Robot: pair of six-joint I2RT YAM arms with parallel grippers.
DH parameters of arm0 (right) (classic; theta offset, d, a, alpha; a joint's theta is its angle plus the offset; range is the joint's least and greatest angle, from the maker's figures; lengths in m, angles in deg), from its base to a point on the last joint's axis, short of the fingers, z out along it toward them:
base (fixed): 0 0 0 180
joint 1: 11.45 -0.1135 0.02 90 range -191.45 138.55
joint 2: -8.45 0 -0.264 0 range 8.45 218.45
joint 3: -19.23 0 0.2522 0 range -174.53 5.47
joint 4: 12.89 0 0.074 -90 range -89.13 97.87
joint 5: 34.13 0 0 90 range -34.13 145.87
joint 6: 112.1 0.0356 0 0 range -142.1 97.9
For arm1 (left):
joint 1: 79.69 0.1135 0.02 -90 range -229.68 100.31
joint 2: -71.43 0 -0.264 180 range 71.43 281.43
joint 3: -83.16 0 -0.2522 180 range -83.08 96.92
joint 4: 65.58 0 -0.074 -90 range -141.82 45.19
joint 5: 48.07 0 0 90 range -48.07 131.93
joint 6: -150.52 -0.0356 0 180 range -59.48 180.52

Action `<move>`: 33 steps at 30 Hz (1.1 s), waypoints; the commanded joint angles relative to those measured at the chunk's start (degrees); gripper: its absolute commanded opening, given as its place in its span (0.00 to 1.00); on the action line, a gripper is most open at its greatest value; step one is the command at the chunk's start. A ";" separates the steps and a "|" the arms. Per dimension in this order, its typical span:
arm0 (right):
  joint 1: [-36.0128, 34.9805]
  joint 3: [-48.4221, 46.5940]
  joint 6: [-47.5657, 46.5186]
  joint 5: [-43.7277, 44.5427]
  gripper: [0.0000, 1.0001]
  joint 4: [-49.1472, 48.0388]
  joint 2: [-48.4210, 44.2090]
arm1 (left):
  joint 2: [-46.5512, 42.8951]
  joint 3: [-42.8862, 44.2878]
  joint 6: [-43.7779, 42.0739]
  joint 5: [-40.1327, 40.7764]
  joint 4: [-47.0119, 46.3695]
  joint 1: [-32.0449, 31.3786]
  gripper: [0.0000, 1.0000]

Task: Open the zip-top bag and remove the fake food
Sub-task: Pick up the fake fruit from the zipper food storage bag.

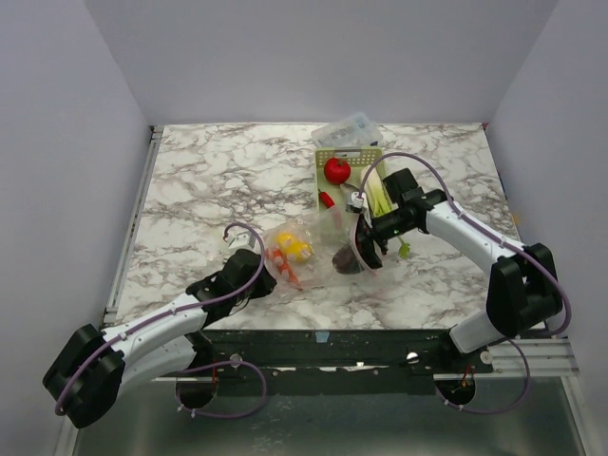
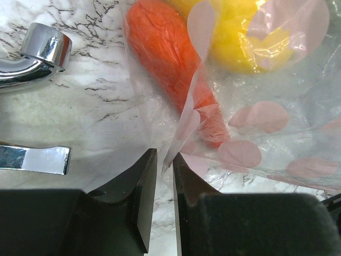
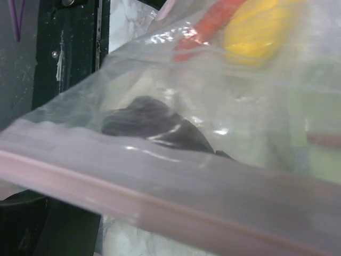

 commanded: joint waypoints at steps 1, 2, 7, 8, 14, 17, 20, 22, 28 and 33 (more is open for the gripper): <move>0.72 -2.09 -3.76 -1.22 0.50 4.56 -1.24 | -0.58 -0.51 -0.52 -1.52 -0.25 0.64 0.20; 0.68 -1.87 -3.51 -0.35 0.50 4.13 -1.60 | -0.63 -0.60 -0.51 -1.70 -0.37 0.71 0.20; 0.90 -1.53 -4.40 2.65 0.50 4.35 -3.13 | -0.57 -0.66 -0.89 -3.42 -1.31 1.27 0.21; 0.95 -1.86 -5.43 2.82 0.50 5.16 -3.27 | -0.46 -0.52 -0.97 -3.69 -1.44 1.34 0.21; 1.23 -1.06 -6.60 5.20 0.49 5.10 -5.46 | 0.11 -0.07 -1.17 -4.48 -1.71 1.82 0.21; 1.42 -0.99 -7.62 4.27 0.49 5.69 -6.09 | -0.13 -0.07 -1.35 -5.26 -2.12 1.91 0.21; 1.48 -1.28 -11.00 1.71 0.49 8.83 -5.58 | -1.82 -0.29 -2.11 -7.37 -4.24 1.90 0.23; 1.51 -1.40 -12.17 1.55 0.49 9.47 -5.40 | -4.13 -0.34 -2.49 -8.18 -4.82 1.90 0.23; 3.11 -0.49 -6.60 5.91 0.49 3.35 -9.05 | -9.76 0.76 -3.52 -7.35 -1.29 2.10 0.28; 6.17 -1.04 -9.59 1.97 0.49 7.71 -11.42 | -11.74 0.45 -3.85 -7.28 0.52 2.40 0.33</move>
